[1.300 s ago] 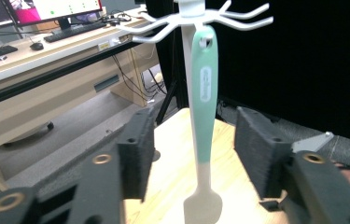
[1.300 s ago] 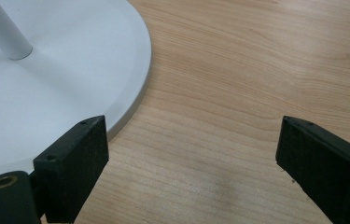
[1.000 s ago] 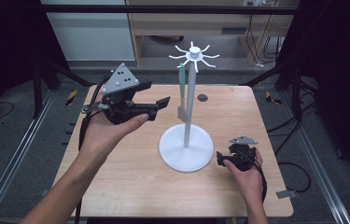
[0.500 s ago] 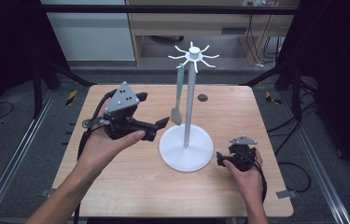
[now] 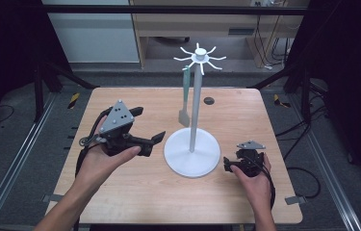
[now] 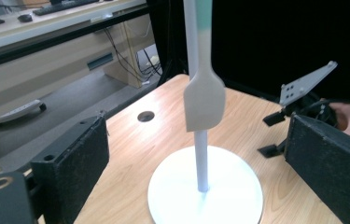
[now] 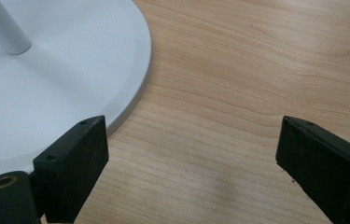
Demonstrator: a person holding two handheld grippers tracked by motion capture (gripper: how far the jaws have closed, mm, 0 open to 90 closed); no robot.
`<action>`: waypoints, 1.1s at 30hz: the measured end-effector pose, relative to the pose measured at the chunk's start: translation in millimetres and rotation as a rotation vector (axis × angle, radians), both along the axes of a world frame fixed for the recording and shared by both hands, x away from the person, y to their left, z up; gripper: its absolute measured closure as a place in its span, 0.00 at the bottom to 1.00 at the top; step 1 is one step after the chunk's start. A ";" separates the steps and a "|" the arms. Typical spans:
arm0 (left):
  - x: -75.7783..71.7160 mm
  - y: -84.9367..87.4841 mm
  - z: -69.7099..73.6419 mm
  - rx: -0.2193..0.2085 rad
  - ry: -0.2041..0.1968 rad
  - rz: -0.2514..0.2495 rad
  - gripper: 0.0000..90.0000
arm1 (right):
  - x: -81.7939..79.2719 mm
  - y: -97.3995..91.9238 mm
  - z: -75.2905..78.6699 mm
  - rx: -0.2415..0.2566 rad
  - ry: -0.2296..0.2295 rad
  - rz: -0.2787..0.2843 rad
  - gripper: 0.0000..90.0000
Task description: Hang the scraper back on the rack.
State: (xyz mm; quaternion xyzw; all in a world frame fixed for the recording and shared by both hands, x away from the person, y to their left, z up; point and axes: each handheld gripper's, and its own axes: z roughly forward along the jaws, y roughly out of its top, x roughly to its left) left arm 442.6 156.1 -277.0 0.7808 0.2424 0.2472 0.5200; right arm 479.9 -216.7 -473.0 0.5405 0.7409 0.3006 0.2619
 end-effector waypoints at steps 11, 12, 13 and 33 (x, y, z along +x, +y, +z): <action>-2.4 12.5 -30.1 0.023 0.025 -0.011 0.06 | 0.1 0.0 -0.4 -0.001 0.003 0.000 0.11; -2.4 14.0 -32.7 0.024 0.025 -0.011 0.06 | 0.0 0.1 -0.3 -0.001 0.003 -0.001 0.11; -2.5 15.6 -35.0 0.024 0.026 -0.008 0.05 | -0.1 0.0 -0.3 -0.001 0.003 -0.001 0.11; -1.2 41.0 -113.7 0.158 0.068 0.001 0.05 | -0.4 -0.6 -1.1 -0.001 0.007 -0.002 0.11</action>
